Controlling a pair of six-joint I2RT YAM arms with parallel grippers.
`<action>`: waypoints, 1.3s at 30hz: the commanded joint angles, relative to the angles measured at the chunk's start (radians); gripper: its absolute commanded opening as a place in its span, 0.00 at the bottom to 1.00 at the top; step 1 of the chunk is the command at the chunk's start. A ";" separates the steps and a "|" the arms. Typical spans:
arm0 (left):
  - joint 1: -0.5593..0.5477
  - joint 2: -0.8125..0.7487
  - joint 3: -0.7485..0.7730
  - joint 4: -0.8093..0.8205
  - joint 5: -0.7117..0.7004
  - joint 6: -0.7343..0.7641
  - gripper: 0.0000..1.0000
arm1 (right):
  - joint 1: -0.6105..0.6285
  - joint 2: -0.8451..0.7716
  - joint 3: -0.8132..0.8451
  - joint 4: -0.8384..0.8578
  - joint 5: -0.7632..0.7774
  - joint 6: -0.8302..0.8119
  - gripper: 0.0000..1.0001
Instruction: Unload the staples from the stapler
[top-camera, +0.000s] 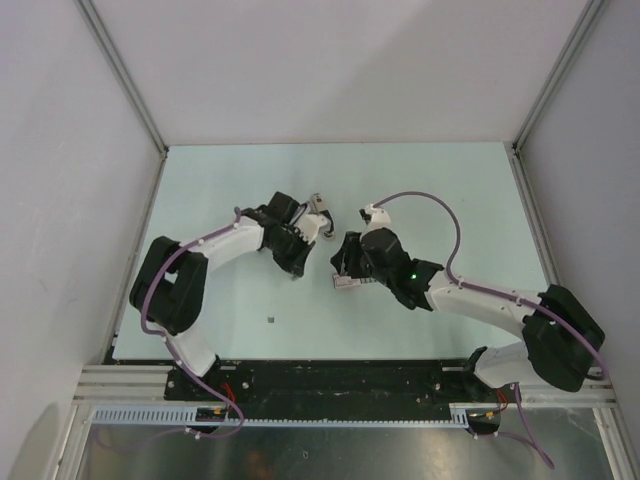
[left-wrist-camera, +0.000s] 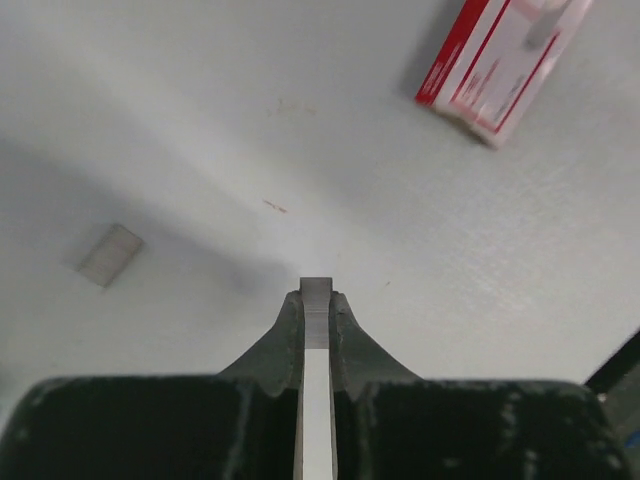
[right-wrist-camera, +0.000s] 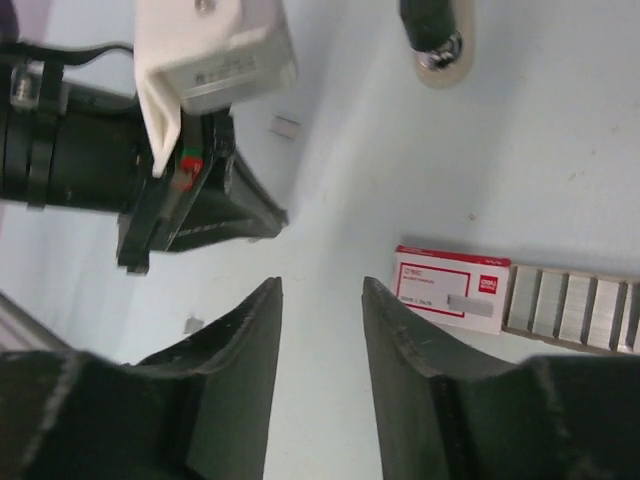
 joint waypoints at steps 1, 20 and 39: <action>0.069 -0.099 0.157 -0.048 0.179 -0.067 0.01 | -0.035 -0.084 0.003 0.090 -0.107 -0.065 0.47; 0.306 -0.124 0.508 -0.018 1.023 -0.542 0.07 | -0.147 -0.208 0.024 0.452 -0.529 -0.002 0.52; 0.306 -0.188 0.446 0.028 1.084 -0.628 0.06 | -0.146 -0.019 0.117 0.736 -0.560 0.122 0.51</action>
